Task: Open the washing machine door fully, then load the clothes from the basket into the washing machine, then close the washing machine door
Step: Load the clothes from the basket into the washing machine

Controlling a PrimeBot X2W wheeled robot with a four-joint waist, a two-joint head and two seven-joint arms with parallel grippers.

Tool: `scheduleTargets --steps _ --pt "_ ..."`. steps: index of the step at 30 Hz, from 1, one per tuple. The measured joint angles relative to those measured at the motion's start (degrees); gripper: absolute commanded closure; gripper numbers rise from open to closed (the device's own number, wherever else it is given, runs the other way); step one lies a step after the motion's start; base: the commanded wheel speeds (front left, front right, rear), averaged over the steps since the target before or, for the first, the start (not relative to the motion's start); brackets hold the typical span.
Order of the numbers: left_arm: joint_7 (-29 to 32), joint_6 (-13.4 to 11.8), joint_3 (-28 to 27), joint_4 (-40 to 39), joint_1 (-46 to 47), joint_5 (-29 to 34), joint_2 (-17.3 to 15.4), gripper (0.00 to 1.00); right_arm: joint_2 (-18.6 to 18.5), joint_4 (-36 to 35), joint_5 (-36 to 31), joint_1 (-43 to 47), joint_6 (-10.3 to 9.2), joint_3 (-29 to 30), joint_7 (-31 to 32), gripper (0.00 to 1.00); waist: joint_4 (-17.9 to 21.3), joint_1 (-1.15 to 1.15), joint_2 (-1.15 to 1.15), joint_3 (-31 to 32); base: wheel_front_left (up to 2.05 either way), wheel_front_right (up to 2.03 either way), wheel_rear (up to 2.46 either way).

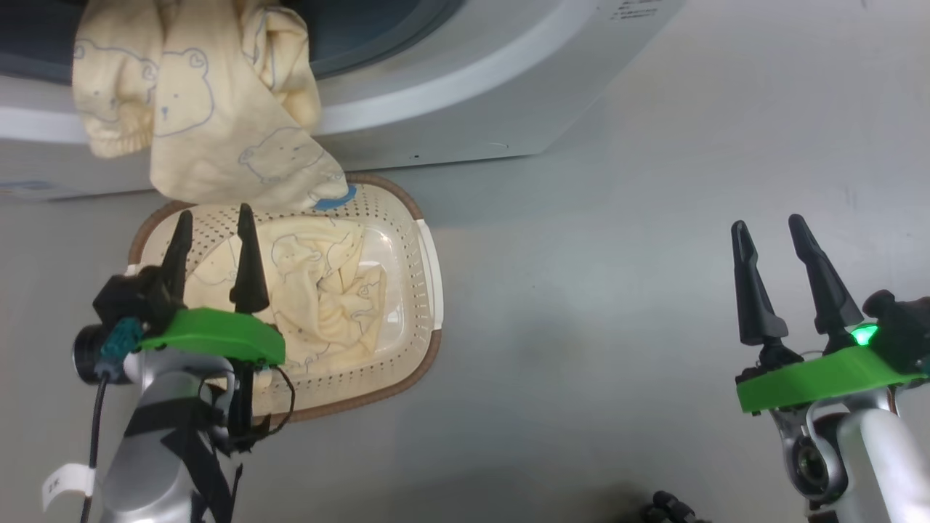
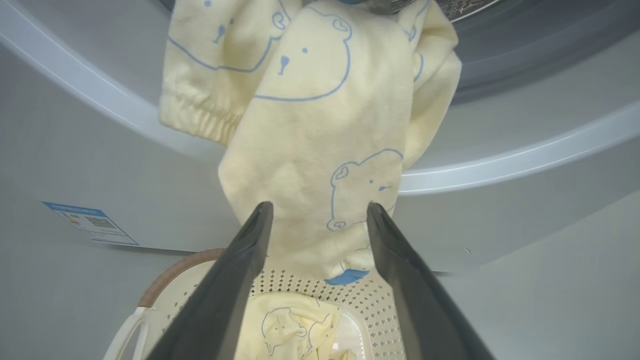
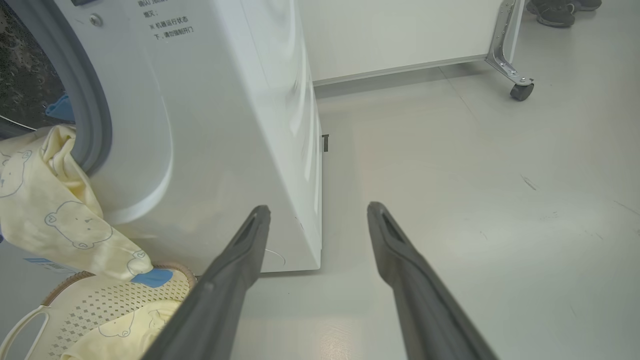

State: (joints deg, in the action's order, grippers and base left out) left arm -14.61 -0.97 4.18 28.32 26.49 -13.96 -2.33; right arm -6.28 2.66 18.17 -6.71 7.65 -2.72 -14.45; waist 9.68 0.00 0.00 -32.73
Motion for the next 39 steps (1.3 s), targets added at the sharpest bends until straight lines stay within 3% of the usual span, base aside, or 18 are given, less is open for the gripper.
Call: scheduleTargets --steps 11,25,34,35,37,39 --pt "0.0 1.0 -1.7 8.4 10.6 1.5 -0.7 0.00 0.0 -0.4 0.0 -2.5 0.00 -0.1 0.0 0.00 1.4 0.00 0.00 -4.8 0.00 0.00 0.00" --pt "0.0 0.9 -3.5 12.9 18.4 3.3 -1.2 0.00 -0.3 -0.7 0.5 -4.4 0.00 -0.8 0.0 0.00 2.8 0.00 0.00 -8.3 0.00 0.00 0.00" --pt "0.0 -1.6 -5.1 11.3 20.2 5.5 -0.8 0.00 -0.3 -1.2 0.5 -6.1 0.00 -1.0 0.0 0.00 3.4 0.00 0.00 -10.2 0.00 0.00 0.00" --pt "0.0 -1.6 -5.3 11.1 20.2 5.9 -0.7 0.14 -0.3 -1.2 0.5 -6.2 0.00 -1.1 0.0 0.00 3.4 0.00 0.00 -10.3 0.00 0.00 0.00" --pt "0.0 -1.7 -5.7 10.5 20.0 6.3 -0.6 1.00 -0.2 -1.2 0.5 -6.3 0.00 -1.1 0.0 0.00 3.5 0.00 0.00 -10.5 0.00 0.00 0.00" --pt "0.0 -1.7 -5.8 10.3 19.9 6.5 -0.5 1.00 -0.1 -1.2 0.5 -6.5 0.00 -1.1 0.0 0.00 3.5 0.00 0.00 -10.5 0.00 0.00 0.00"
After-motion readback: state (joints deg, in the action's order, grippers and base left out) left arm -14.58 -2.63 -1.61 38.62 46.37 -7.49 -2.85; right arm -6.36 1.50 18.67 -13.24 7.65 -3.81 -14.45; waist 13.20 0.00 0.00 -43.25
